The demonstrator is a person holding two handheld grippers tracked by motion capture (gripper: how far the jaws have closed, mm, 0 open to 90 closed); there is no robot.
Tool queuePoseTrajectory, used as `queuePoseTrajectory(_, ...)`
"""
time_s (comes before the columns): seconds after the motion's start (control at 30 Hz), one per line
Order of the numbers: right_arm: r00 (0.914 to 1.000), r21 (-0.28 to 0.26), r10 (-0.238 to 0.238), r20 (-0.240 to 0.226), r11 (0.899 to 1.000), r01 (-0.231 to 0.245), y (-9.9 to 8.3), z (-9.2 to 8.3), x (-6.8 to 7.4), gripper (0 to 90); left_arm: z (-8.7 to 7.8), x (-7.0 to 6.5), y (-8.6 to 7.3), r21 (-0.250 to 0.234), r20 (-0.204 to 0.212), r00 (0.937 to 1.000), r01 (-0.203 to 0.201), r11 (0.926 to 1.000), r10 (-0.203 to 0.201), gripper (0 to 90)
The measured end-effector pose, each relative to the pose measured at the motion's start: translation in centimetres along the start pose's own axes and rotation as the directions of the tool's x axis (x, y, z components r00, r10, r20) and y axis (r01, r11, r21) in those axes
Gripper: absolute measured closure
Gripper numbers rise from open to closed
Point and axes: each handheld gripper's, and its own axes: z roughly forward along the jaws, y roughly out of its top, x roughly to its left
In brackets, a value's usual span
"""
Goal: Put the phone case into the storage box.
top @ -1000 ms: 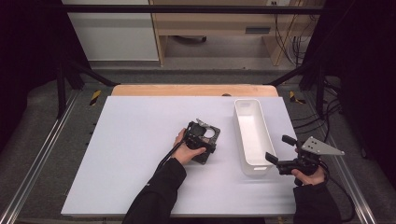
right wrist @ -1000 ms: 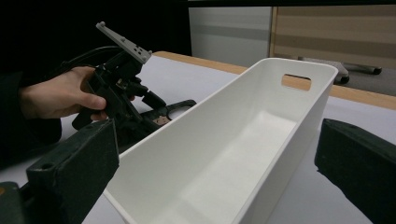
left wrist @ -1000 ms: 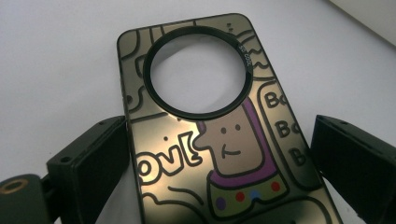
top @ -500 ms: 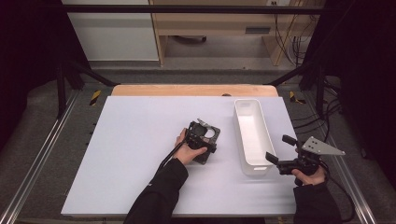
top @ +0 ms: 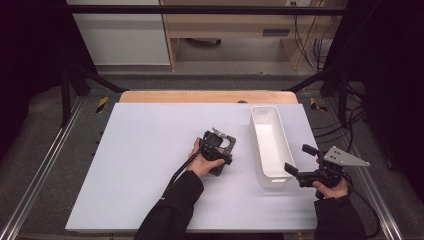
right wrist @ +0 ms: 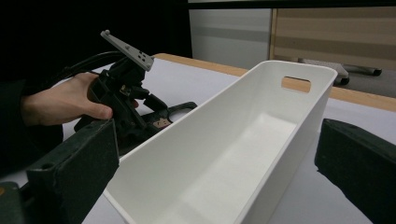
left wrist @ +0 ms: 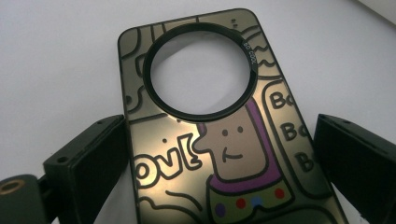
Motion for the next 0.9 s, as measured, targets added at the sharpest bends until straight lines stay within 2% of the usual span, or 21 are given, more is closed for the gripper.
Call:
queuePoseTrajectory(0.53, 1.0, -0.004, 0.004, -0.001, 1.0, -0.004, 0.05, -0.07, -0.01, 0.4, -0.15, -0.08, 0.13, 0.013, -0.008, 0.9997, 0.022, 0.9997, -0.022, 5.6)
queuePoseTrajectory(0.73, 1.0, -0.005, 0.003, -0.004, 1.0, -0.003, 0.06, -0.08, -0.02, 0.4, -0.22, -0.21, -0.35, -0.03, -0.021, 0.9995, 0.024, 0.9993, -0.025, 7.0)
queuePoseTrajectory(0.9, 1.0, -0.005, 0.001, -0.004, 1.0, -0.001, 0.06, -0.06, 0.0, 0.4, -0.29, -0.24, -0.38, -0.032, -0.023, 0.9995, 0.023, 0.9992, -0.024, 7.7)
